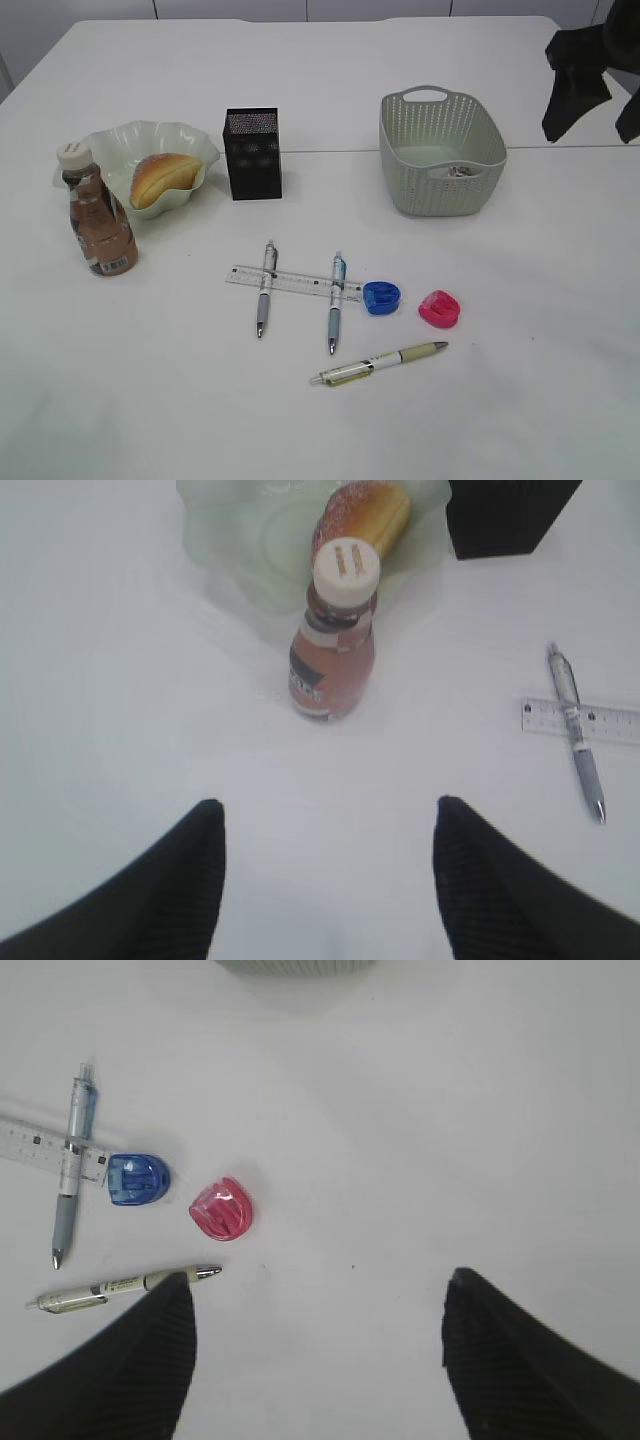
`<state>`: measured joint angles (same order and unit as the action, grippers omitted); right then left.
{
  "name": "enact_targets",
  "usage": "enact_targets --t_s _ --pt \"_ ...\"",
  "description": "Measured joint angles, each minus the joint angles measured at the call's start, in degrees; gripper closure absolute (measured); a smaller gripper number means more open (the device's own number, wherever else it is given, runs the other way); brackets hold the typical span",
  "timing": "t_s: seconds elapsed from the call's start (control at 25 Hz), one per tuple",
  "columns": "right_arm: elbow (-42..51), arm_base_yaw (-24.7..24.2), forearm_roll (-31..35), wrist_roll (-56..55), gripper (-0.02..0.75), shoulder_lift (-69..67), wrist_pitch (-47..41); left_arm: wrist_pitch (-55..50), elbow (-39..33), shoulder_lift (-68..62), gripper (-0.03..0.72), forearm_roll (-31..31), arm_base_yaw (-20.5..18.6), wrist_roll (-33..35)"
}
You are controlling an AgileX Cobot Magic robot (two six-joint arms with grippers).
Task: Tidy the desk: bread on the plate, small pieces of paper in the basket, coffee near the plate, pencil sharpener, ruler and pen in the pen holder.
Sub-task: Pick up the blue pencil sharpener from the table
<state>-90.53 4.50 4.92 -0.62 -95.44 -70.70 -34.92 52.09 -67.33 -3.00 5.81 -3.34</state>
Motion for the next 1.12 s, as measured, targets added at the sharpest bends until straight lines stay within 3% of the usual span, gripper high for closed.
enact_targets --t_s 0.28,0.64,1.12 --pt "1.37 0.0 1.26 0.0 0.174 5.33 -0.19 -15.54 5.99 0.42 0.212 -0.13 0.0 0.0" --pt "12.21 0.0 3.21 0.0 0.174 14.42 -0.43 -33.13 9.7 1.29 0.218 -0.23 0.0 -2.18" --pt "17.6 0.0 3.21 3.41 0.174 18.74 -0.53 -35.91 9.79 1.42 0.231 -0.35 0.0 -2.83"
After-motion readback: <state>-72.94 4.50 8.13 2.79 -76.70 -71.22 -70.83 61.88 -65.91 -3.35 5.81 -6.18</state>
